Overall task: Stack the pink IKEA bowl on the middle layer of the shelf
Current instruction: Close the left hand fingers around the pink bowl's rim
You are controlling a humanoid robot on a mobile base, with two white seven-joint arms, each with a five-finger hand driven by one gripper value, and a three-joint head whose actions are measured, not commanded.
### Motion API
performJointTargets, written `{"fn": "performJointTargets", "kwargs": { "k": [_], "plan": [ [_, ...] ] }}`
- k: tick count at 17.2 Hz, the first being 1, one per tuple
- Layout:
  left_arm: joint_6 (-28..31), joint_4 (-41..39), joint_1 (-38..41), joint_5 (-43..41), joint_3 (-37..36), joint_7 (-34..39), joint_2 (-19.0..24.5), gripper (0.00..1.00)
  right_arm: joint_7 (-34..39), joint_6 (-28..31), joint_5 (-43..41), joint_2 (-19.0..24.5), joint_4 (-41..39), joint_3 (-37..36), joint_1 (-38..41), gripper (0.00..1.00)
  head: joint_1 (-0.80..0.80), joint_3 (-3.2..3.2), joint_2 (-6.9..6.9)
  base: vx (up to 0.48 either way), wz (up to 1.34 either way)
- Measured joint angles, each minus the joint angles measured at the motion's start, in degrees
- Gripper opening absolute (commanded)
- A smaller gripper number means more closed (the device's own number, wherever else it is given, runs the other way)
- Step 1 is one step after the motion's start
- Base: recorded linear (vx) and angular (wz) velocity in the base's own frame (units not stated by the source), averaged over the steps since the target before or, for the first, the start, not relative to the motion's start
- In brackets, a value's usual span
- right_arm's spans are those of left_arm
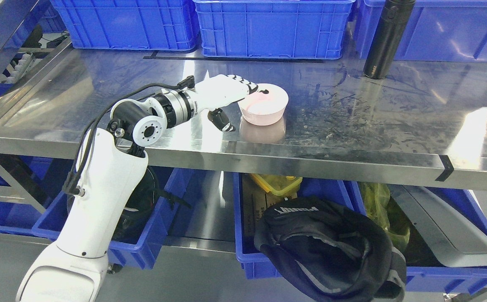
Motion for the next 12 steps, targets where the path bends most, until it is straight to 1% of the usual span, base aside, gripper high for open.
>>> {"fn": "performJointTargets", "kwargs": {
  "k": [7, 9, 12],
  "plan": [
    [0.09, 4.31, -3.32, -4.03, -2.70, -0.41, -3.41, 0.74, 0.00, 0.01, 0.00, 0.00, 0.00, 0.01, 0.00, 1.00, 0.00, 0.00, 0.00, 0.000, 0.00],
    [0.12, 5.22, -3.79, -4.74, -3.02, -1.08, -3.90, 0.73, 0.00, 0.01, 0.00, 0.00, 0.00, 0.01, 0.00, 1.00, 0.00, 0.00, 0.00, 0.000, 0.00],
    [0.13, 6.37, -4.35, -5.48, -3.37, -2.72, -4.53, 0.69, 0.00, 0.01, 0.00, 0.00, 0.00, 0.01, 0.00, 1.00, 0.00, 0.00, 0.00, 0.000, 0.00]
  ]
}}
